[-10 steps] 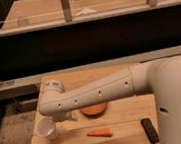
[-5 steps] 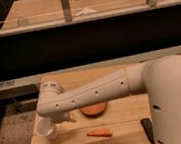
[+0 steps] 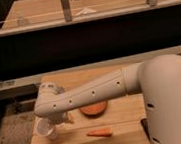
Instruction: Place the ceramic cup in the ceramic bowl
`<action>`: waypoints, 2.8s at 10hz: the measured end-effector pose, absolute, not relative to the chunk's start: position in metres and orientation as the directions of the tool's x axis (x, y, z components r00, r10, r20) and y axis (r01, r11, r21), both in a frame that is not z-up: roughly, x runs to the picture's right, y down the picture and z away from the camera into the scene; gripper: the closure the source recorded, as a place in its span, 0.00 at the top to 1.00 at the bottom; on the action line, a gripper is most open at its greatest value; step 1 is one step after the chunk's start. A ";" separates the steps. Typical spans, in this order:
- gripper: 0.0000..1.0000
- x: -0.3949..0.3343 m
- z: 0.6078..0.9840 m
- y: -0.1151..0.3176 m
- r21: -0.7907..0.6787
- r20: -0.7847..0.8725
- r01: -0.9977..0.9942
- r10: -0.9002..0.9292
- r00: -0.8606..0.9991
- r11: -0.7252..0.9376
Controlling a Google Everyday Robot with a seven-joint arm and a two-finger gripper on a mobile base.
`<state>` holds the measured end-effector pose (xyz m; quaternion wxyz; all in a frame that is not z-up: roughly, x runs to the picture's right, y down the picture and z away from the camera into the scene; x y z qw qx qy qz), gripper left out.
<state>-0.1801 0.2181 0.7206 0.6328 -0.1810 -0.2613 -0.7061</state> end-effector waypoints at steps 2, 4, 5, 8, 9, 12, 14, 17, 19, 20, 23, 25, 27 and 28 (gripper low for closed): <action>0.66 -0.186 0.723 0.222 0.151 0.592 0.986 -0.792 -0.151 -0.075; 0.61 -0.190 0.725 0.226 0.160 0.596 0.983 -0.786 -0.165 -0.085; 0.57 -0.191 0.726 0.228 0.161 0.598 0.983 -0.783 -0.170 -0.090; 0.50 -0.195 0.728 0.233 0.173 0.603 0.979 -0.775 -0.190 -0.105; 0.44 -0.196 0.728 0.233 0.178 0.605 0.978 -0.772 -0.196 -0.109; 0.31 -0.194 0.726 0.230 0.180 0.607 0.976 -0.768 -0.206 -0.119; 0.28 -0.191 0.726 0.226 0.180 0.606 0.976 -0.769 -0.206 -0.119; 0.08 -0.173 0.716 0.191 0.178 0.590 0.979 -0.786 -0.185 -0.097; 0.06 -0.159 0.709 0.171 0.175 0.579 0.981 -0.798 -0.168 -0.080; 0.02 -0.151 0.707 0.163 0.175 0.574 0.982 -0.803 -0.160 -0.070; 0.02 -0.121 0.701 0.138 0.181 0.560 0.983 -0.819 -0.124 -0.024; 0.02 -0.105 0.696 0.128 0.178 0.561 0.984 -0.822 -0.099 0.003; 0.02 -0.085 0.701 0.121 0.166 0.559 0.986 -0.826 -0.070 0.030; 0.02 -0.079 0.703 0.117 0.164 0.563 0.986 -0.824 -0.060 0.040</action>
